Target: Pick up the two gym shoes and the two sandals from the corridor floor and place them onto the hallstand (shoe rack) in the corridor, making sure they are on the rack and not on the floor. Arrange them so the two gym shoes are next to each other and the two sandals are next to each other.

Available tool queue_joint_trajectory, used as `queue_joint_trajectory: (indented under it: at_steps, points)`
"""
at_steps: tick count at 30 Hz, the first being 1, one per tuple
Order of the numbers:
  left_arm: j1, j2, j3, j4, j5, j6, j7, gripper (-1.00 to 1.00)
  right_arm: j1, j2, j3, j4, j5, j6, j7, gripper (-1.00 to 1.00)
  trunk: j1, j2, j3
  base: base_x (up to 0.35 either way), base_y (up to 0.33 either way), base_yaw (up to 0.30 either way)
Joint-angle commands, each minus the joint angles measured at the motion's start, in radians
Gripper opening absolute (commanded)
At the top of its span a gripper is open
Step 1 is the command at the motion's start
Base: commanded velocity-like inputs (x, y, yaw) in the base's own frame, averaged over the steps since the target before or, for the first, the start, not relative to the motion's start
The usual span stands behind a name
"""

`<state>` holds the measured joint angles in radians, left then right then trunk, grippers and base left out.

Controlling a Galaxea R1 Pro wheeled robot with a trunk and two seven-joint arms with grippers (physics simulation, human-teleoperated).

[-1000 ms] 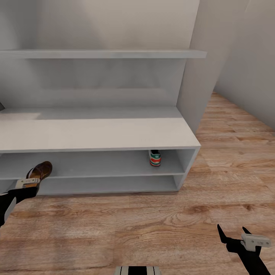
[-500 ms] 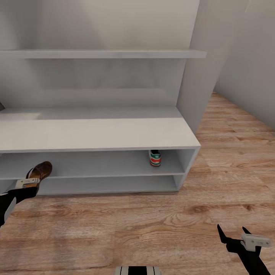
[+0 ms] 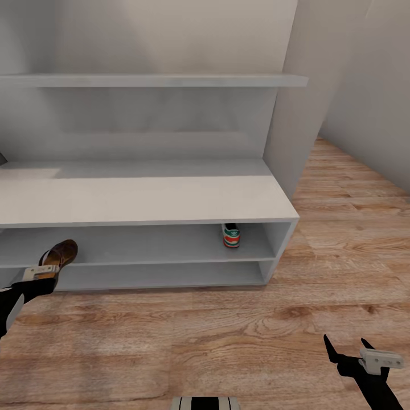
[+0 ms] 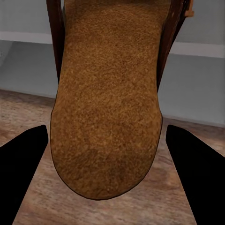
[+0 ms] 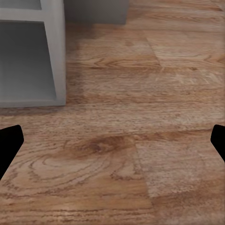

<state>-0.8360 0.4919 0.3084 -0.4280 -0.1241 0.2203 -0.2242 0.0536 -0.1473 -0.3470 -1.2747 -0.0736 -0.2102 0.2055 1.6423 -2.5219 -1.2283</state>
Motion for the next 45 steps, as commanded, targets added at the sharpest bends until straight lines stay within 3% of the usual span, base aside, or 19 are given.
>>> queue_joint_trajectory:
  at_steps: [1, 34, 45]
  points:
    - [0.000, 0.000, 0.000, 0.000, 0.000, -0.001, 0.000, -1.00, 0.000, 0.000, 0.000, 0.000, 0.000, 0.000, 0.000, 1.00, 0.000, 0.000, 0.000, 0.000, 0.000, 0.000]
    - [0.000, 0.000, 0.002, 0.008, 0.003, -0.067, 0.002, -1.00, 0.000, 0.000, -0.001, 0.001, 0.000, 0.000, -0.001, 1.00, 0.000, 0.000, 0.000, 0.000, 0.000, 0.000]
    - [0.000, -0.002, 0.004, 0.059, 0.009, -0.138, 0.004, -1.00, -0.001, 0.000, -0.001, 0.001, 0.000, 0.000, -0.001, 1.00, 0.000, 0.000, 0.000, 0.000, 0.000, 0.000]
